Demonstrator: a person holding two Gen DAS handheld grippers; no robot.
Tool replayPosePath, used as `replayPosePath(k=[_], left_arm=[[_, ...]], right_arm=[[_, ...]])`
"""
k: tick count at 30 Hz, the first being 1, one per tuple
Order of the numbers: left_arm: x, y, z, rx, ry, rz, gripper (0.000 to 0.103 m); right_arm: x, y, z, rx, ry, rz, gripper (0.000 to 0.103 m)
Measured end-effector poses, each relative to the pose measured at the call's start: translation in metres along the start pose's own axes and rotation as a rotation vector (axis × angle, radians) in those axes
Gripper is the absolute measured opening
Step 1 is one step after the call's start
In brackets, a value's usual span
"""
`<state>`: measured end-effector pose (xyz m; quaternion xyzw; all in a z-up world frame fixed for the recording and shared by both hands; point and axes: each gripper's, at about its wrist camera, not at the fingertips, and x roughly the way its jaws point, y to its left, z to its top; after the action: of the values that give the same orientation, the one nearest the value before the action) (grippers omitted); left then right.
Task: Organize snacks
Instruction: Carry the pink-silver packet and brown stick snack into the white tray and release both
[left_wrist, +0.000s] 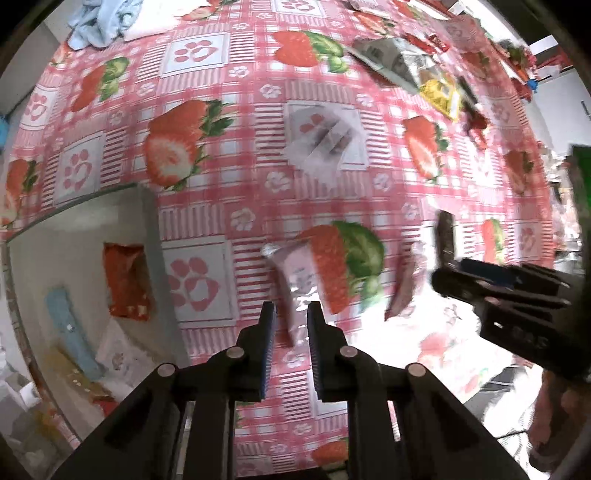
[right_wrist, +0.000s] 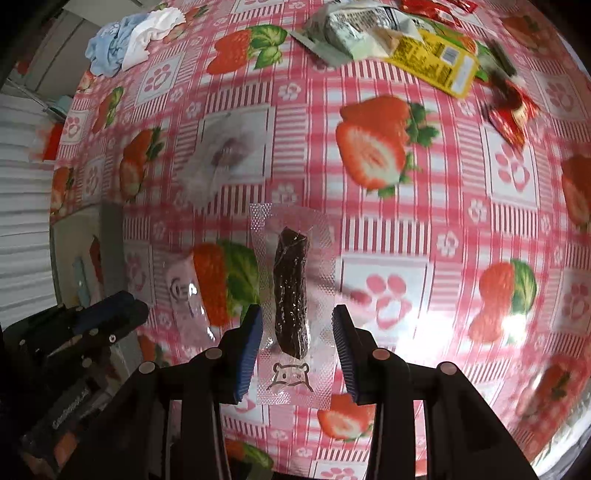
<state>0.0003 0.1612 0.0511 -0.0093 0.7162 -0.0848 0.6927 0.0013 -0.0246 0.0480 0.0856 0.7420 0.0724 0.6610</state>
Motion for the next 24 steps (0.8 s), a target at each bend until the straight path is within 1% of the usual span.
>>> replayPosePath(k=[1, 2, 3, 4, 5, 6, 8, 12, 13, 14, 16, 17, 19, 21, 24], left_arm=[[0.002, -0.003, -0.002, -0.012, 0.005, 0.012, 0.022], [0.003, -0.005, -0.002, -0.028, 0.014, 0.011, 0.036], [0.007, -0.005, 0.001, -0.053, 0.026, 0.008, 0.058], [0.011, -0.003, 0.001, -0.093, 0.032, 0.016, 0.066], [0.016, -0.002, 0.002, -0.123, 0.030, 0.028, 0.072], [0.021, -0.002, 0.003, -0.146, 0.033, 0.037, 0.072], [0.036, -0.007, 0.007, -0.159, 0.063, 0.045, 0.072], [0.057, -0.023, 0.010, -0.117, 0.087, 0.117, 0.072], [0.057, -0.028, 0.011, -0.107, 0.077, 0.133, 0.072], [0.057, -0.033, 0.012, -0.094, 0.074, 0.131, 0.069], [0.057, -0.043, 0.014, -0.059, 0.059, 0.137, 0.051], [0.055, -0.047, 0.013, -0.033, 0.054, 0.138, 0.030], [0.053, -0.053, 0.012, 0.018, 0.060, 0.143, 0.027], [0.051, -0.055, 0.009, 0.024, 0.061, 0.131, 0.026], [0.036, -0.050, 0.000, 0.021, 0.050, 0.104, 0.026]], right_arm=[[-0.001, 0.001, -0.006, 0.004, 0.001, 0.001, 0.040], [-0.001, 0.000, -0.014, 0.011, 0.004, 0.003, 0.040], [-0.009, 0.000, -0.015, 0.016, 0.006, 0.005, 0.040], [-0.013, -0.001, -0.018, 0.022, 0.008, 0.007, 0.040], [-0.014, -0.002, -0.023, 0.029, 0.011, 0.008, 0.040], [-0.015, -0.005, -0.028, 0.034, 0.013, 0.009, 0.040], [-0.016, -0.008, -0.036, 0.046, 0.016, 0.009, 0.040], [-0.022, -0.017, -0.052, 0.069, 0.018, 0.009, 0.041], [-0.025, -0.021, -0.057, 0.075, 0.018, 0.009, 0.041], [-0.026, -0.022, -0.059, 0.078, 0.018, 0.008, 0.041], [-0.031, -0.027, -0.065, 0.083, 0.016, 0.010, 0.041], [-0.032, -0.029, -0.067, 0.085, 0.014, 0.011, 0.041], [-0.034, -0.029, -0.068, 0.084, 0.012, 0.010, 0.041], [-0.041, -0.036, -0.074, 0.083, 0.008, 0.011, 0.041], [-0.041, -0.032, -0.073, 0.081, 0.002, 0.014, 0.041]])
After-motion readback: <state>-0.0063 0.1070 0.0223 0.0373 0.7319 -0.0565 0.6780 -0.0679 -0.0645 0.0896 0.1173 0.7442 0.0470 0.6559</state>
